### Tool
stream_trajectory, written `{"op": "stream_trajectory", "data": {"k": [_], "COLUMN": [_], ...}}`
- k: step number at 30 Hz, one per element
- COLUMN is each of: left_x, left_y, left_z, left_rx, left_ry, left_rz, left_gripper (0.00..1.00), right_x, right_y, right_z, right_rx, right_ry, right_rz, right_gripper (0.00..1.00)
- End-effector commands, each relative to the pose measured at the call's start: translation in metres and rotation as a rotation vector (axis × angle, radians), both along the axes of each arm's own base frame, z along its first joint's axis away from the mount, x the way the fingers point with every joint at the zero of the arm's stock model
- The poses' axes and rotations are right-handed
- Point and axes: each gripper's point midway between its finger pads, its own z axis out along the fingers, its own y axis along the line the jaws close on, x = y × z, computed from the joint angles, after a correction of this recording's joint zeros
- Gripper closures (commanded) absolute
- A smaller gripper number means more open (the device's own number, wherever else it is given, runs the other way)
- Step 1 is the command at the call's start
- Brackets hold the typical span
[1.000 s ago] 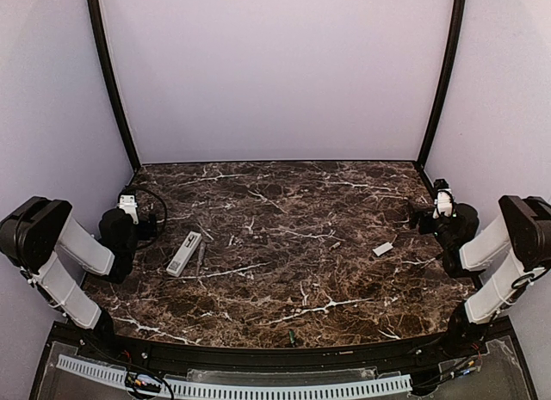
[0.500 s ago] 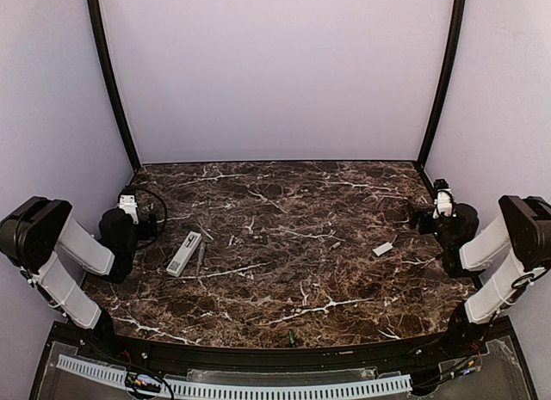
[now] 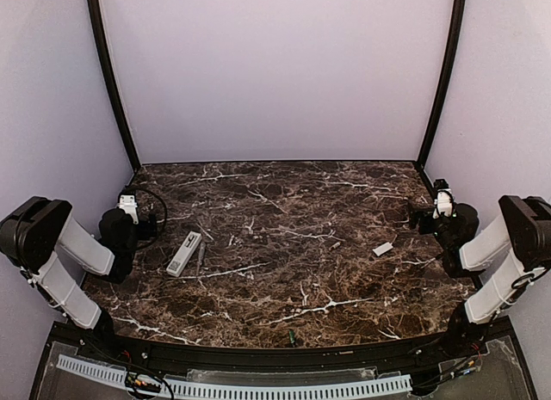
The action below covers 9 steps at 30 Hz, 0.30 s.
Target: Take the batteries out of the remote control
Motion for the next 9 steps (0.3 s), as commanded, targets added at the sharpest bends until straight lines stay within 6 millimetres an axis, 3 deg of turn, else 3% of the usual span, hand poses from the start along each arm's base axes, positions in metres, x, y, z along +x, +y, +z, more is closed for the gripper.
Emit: {"op": "stream_trajectory", "data": {"k": [1, 9], "left_x": [-0.0022, -0.0022], "left_y": [0.0021, 0.0019], "left_z": [0.0013, 0.0013], "left_rx": [-0.007, -0.006], "left_ry": [-0.015, -0.015], "left_rz": [0.004, 0.003], "left_gripper": [0.01, 0.01], "right_x": [0.0052, 0.0059], "right_y": [0.0, -0.0005], "right_z": [0.0068, 0.0063], "right_rx": [-0.007, -0.004], "right_ry": [-0.021, -0.017], "right_rz": [0.005, 0.001], "right_gripper": [0.01, 0.01]}}
